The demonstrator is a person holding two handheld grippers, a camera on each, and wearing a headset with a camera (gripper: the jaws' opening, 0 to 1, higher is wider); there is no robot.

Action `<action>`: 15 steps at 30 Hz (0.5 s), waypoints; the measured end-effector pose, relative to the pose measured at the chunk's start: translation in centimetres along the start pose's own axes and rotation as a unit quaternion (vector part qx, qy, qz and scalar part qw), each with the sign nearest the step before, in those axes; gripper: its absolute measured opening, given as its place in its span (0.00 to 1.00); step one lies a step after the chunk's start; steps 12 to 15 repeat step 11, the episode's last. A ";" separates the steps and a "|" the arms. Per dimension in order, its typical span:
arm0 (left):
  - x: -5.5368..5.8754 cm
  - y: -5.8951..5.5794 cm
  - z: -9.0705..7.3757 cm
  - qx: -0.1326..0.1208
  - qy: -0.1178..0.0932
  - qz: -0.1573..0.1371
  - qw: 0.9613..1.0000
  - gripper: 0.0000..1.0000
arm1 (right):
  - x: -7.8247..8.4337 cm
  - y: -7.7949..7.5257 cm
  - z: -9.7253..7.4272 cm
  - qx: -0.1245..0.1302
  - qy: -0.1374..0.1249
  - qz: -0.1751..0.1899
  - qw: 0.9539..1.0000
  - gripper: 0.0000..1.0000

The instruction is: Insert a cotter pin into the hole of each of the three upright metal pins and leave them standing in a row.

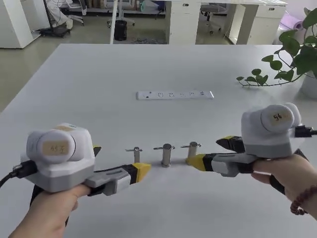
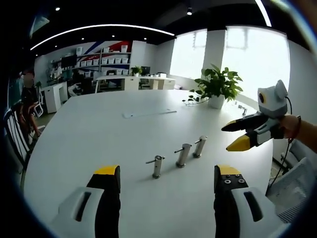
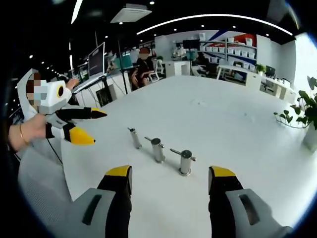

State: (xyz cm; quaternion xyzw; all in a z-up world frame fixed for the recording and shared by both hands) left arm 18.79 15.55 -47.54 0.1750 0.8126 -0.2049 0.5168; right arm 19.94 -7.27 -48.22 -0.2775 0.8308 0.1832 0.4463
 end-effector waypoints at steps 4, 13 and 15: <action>0.1 0.0 -0.3 0.000 0.006 0.008 1.000 0.78 | 0.7 0.4 -0.1 0.000 -0.009 0.029 1.000 0.61; 0.9 0.0 -0.5 -0.001 0.010 0.006 1.000 0.78 | 1.2 0.8 -0.6 0.006 -0.025 0.055 0.998 0.64; 0.9 0.0 -0.5 -0.001 0.010 0.006 1.000 0.78 | 1.2 0.8 -0.6 0.006 -0.025 0.055 0.998 0.64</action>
Point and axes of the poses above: the centre of the closed fingertips' face, and the gripper's own axes: z roughly forward along the fingers, y roughly to its left, x roughly out of its underside, the point moved 6 cm from there along -z, roughly backward along the fingers, and after that the axes turned 2 degrees about -y, right-handed, at the moved point
